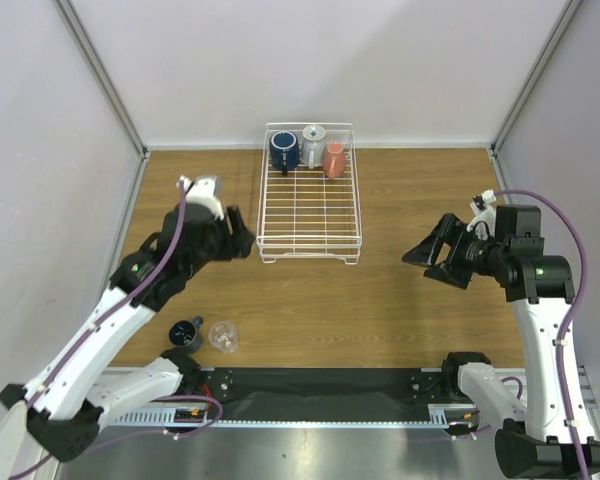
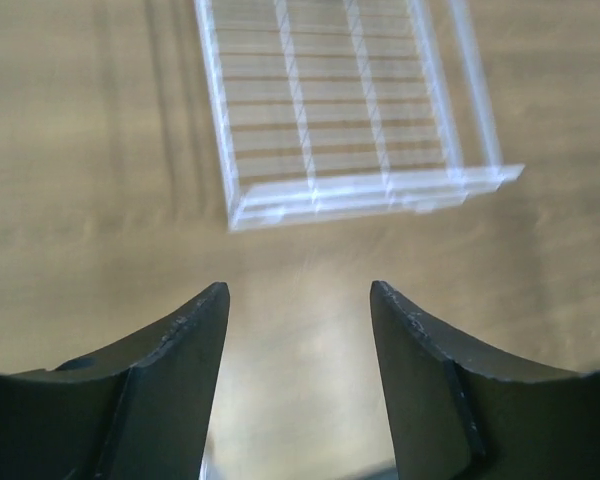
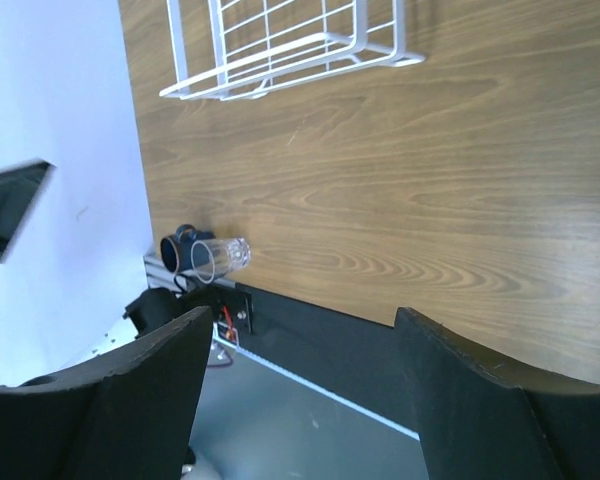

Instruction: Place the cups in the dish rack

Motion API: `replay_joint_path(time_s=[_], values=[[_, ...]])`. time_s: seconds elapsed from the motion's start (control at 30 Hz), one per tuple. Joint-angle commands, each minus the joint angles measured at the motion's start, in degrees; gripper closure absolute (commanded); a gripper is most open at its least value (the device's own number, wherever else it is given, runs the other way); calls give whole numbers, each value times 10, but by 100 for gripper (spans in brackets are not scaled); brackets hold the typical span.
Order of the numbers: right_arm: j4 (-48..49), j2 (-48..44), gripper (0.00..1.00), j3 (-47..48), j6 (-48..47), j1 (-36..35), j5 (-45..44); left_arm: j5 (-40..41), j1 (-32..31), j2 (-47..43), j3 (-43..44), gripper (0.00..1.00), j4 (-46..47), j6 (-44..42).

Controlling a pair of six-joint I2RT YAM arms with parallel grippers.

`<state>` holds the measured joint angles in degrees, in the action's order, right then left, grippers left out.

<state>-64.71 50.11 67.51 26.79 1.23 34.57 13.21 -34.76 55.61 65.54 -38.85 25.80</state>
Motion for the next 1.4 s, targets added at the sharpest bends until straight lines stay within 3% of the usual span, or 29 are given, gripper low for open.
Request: replay_joint_path(time_s=[0.0,0.13,0.23,0.47,0.77,1.03,1.37], values=[[42,2,19,-4,15,-34,16,-13,0,-44,-52,35,-139,79],[78,5,20,-27,47,-75,-4,-69,-2,-98,-116,30,-191,147],[100,11,21,-36,76,-123,-35,-62,-5,-143,-143,28,-217,180],[115,25,21,-20,114,-202,-88,-101,-23,-144,-185,26,-238,225],[107,-7,21,-51,134,-214,-109,-71,-72,-87,-200,30,-240,278],[120,-18,22,-74,147,-219,-112,-47,-76,-49,-219,36,-257,357],[118,-21,22,-74,152,-222,-117,-26,-75,-1,-221,38,-239,361]])
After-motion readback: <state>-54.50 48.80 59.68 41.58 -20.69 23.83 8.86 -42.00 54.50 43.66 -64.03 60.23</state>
